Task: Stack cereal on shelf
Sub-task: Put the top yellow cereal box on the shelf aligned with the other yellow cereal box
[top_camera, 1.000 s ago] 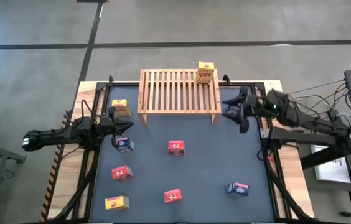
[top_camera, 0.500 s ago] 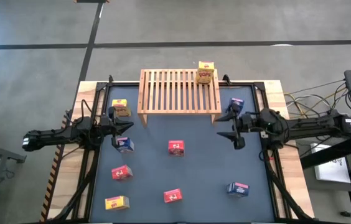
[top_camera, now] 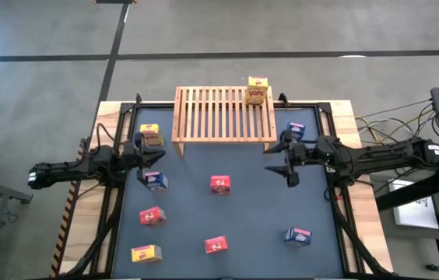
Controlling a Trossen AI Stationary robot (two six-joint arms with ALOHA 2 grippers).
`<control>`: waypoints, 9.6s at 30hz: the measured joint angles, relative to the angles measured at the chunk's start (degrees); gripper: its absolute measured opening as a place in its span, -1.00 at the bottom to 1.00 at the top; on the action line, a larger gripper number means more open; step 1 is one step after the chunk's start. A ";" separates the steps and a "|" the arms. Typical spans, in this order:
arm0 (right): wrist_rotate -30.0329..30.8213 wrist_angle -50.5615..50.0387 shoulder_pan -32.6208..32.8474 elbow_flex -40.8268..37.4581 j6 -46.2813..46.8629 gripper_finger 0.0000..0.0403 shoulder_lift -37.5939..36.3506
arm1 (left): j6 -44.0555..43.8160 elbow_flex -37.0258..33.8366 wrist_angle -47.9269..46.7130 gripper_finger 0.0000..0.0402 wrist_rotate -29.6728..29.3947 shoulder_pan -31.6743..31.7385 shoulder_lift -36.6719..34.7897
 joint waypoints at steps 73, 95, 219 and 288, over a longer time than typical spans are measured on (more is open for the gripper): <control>8.55 -1.77 -0.14 9.11 -14.07 0.22 17.09 | 28.14 52.00 -64.60 0.25 4.46 41.65 59.10; 8.58 -2.14 -0.17 9.09 -15.78 0.22 17.09 | 41.00 51.71 -65.27 0.25 8.98 48.07 67.71; 7.45 -12.76 -2.81 41.27 -5.68 -0.18 41.24 | 16.21 90.18 -64.31 -0.02 7.73 5.14 84.06; -29.67 34.86 -43.18 6.49 6.86 -0.25 33.02 | 15.82 47.54 -17.13 0.33 9.53 5.14 46.06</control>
